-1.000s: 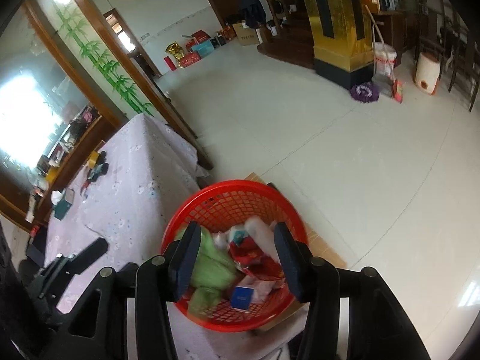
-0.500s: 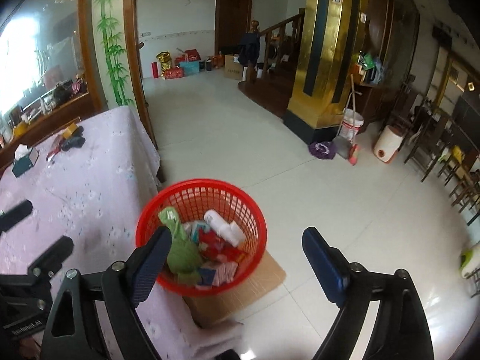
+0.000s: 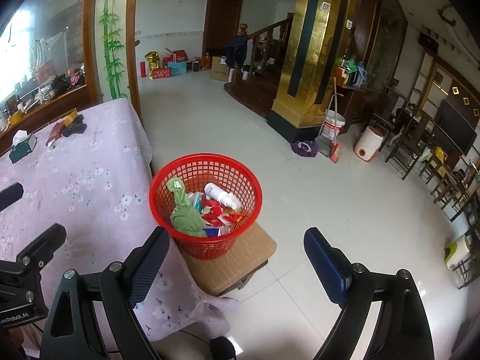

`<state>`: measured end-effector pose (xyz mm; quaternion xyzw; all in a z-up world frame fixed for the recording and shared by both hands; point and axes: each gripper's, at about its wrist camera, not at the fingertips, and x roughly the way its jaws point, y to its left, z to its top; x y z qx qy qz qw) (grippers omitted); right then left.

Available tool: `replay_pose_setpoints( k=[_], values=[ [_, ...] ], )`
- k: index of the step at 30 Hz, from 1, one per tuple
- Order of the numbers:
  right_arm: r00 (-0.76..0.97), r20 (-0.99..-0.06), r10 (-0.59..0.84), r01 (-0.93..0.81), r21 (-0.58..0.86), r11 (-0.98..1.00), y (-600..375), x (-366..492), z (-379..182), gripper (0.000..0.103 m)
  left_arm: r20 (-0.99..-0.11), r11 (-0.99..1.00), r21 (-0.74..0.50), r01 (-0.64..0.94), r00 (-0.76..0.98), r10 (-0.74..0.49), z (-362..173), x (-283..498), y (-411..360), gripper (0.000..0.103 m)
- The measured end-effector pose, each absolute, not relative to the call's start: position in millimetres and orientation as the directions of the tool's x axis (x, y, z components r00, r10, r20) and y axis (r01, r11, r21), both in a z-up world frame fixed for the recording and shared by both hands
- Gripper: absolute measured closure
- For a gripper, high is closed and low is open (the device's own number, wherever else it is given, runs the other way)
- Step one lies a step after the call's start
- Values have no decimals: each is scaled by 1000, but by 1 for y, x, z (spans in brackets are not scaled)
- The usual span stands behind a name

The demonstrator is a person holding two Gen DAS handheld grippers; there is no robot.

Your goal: Collect trash

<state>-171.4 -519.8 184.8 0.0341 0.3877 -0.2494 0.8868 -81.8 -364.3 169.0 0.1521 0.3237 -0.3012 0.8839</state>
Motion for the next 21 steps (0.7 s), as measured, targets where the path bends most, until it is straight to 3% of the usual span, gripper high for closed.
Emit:
replay_pose_setpoints(
  k=[21],
  values=[
    [596,-696,-400,446,-127,886,-510,-171,189,9,-636,825,85,559,668,-387,174,-88,-348,5]
  ],
)
